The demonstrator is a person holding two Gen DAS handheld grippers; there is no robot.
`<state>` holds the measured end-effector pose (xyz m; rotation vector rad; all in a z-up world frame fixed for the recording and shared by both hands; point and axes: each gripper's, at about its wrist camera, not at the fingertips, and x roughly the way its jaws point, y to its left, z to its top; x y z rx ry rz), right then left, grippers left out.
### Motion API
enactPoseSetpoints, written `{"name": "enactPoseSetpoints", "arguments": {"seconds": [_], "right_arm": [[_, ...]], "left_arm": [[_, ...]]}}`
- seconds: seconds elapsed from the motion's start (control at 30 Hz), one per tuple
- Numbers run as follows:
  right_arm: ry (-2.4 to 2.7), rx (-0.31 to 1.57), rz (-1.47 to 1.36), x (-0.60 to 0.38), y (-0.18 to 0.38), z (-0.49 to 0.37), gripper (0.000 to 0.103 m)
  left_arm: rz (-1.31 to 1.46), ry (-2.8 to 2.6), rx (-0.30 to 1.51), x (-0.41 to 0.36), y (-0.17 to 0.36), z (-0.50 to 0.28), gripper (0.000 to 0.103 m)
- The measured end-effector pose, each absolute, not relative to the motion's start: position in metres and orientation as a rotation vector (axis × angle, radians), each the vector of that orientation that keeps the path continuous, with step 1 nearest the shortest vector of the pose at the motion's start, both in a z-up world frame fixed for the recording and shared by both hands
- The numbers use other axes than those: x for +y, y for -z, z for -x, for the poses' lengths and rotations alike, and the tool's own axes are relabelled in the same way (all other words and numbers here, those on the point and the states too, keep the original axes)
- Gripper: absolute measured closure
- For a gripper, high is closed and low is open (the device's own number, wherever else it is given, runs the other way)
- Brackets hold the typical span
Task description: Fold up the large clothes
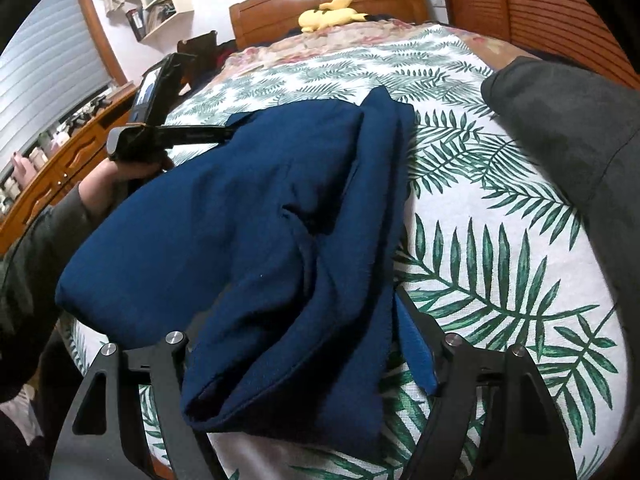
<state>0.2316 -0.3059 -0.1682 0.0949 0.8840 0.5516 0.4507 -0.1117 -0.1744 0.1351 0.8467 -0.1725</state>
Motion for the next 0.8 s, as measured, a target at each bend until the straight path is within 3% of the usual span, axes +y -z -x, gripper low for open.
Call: {"name": "enactPoseSetpoints", "arguments": {"seconds": [0.03, 0.1, 0.17, 0.27, 0.43, 0.8], "right_arm": [[-0.568, 0.886, -0.103, -0.305, 0.168, -0.232, 0.041], [-0.603, 0.892, -0.133, -0.305, 0.167, -0.231, 0.049], [-0.618, 0.874, -0.125, -0.303, 0.164, -0.229, 0.064], [-0.626, 0.829, -0.14, -0.305, 0.155, -0.226, 0.078], [-0.633, 0.761, -0.159, -0.308, 0.135, -0.227, 0.084], [-0.599, 0.586, -0.192, -0.343, 0.067, -0.225, 0.086]], "left_arm": [[-0.131, 0.175, 0.848, -0.112, 0.174, -0.451, 0.047], [-0.119, 0.187, 0.849, -0.111, 0.175, -0.452, 0.052], [-0.079, 0.225, 0.853, -0.11, 0.174, -0.453, 0.07], [-0.078, 0.228, 0.841, -0.113, 0.17, -0.451, 0.091], [-0.099, 0.201, 0.769, -0.122, 0.144, -0.438, 0.098], [-0.128, 0.251, 0.552, -0.186, 0.031, -0.391, 0.099]]}}
